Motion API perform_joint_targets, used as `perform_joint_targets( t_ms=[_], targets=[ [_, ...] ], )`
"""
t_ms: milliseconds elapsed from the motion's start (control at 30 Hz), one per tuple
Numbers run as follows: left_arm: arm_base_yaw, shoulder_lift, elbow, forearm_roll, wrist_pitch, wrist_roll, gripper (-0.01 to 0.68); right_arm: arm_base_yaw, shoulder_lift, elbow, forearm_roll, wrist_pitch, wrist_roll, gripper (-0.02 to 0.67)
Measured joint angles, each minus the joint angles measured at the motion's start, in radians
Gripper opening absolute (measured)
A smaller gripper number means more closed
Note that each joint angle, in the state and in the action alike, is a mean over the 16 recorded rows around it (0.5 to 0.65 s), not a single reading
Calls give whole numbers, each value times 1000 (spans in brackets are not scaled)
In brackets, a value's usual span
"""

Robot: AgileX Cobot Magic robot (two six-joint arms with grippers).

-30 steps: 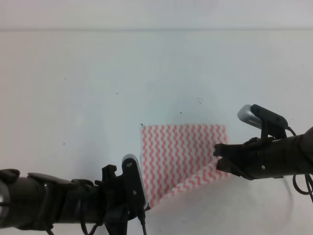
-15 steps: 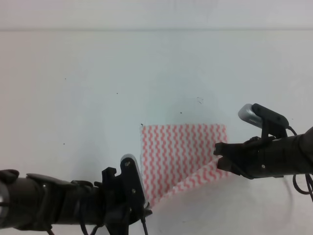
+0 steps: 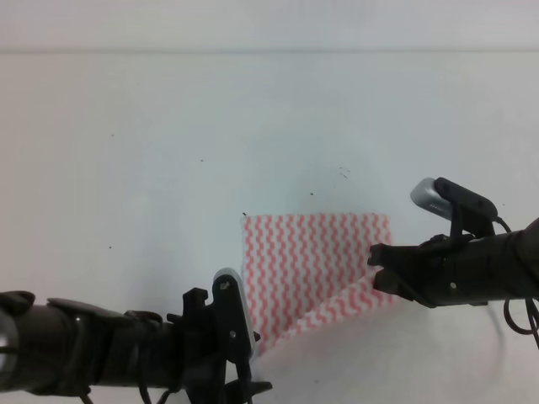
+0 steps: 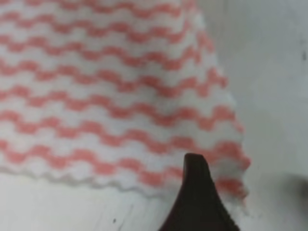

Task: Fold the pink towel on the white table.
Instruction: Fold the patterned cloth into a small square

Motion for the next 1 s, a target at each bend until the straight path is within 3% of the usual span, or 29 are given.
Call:
perform_joint_targets(
  t_ms=[667,833,1000],
  targets=[
    [0,16,-27,-19,-97,60,446,0,3,0,18,-16,-1,-17],
    [0,16,-41,-10,-122,46,410,0,7,0,17,-16,-1,-16],
    [0,16,-47,0,-140,17,318,0,6,0,17,-14,-3,-16]
  ],
)
